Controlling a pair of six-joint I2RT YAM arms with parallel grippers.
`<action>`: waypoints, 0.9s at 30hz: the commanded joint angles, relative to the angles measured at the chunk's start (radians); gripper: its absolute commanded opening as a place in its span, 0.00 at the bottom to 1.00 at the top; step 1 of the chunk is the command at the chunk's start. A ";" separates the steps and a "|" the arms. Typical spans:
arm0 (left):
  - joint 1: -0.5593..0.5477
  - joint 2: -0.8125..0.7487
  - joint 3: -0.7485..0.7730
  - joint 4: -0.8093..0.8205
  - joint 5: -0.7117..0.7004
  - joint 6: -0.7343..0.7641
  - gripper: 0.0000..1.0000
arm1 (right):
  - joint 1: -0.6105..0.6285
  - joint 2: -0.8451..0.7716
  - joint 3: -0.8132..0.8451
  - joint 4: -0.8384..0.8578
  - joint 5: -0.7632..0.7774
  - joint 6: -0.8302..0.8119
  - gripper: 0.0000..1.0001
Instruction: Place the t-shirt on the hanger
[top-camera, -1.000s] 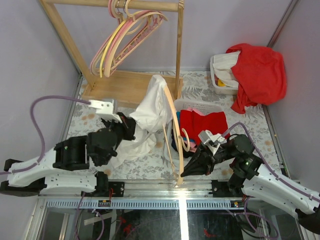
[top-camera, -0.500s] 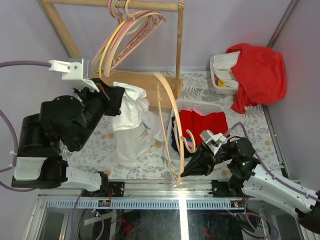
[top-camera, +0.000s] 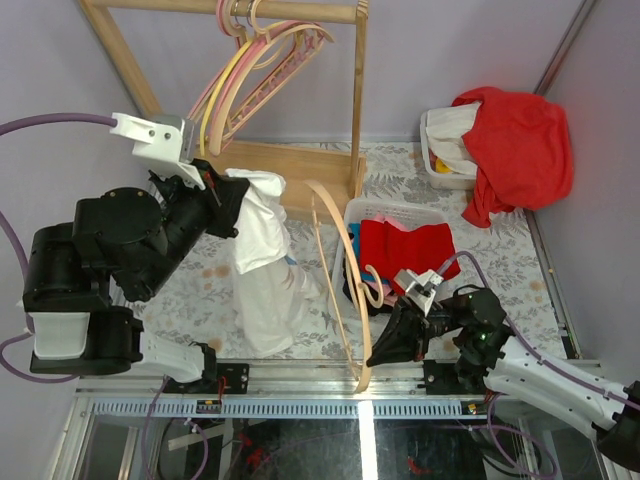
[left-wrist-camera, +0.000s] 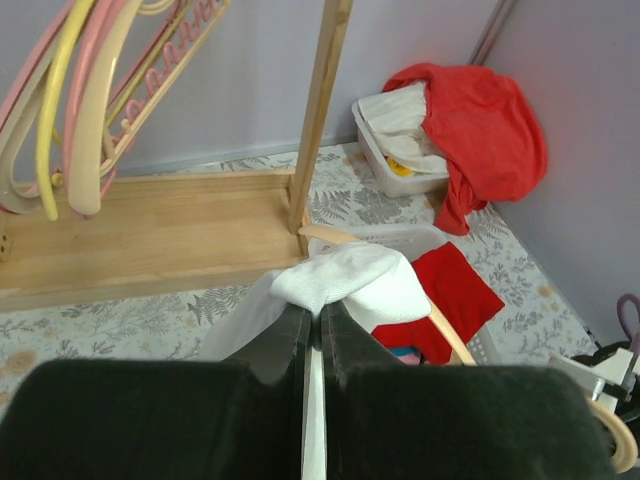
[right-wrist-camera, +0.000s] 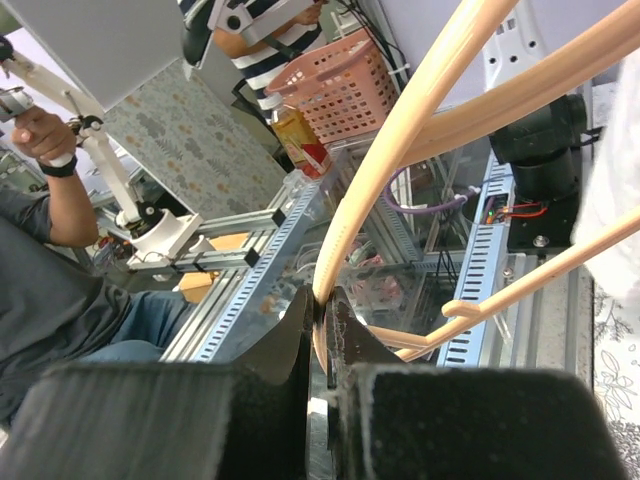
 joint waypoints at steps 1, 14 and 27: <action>-0.005 -0.012 -0.022 0.022 0.077 0.053 0.00 | 0.013 0.019 0.014 0.155 -0.064 0.095 0.00; -0.005 -0.036 -0.140 0.103 0.074 0.064 0.00 | 0.258 0.126 -0.020 0.233 -0.014 0.102 0.00; -0.005 -0.098 -0.211 0.098 0.094 0.049 0.00 | 0.309 0.149 0.018 0.273 -0.052 0.029 0.00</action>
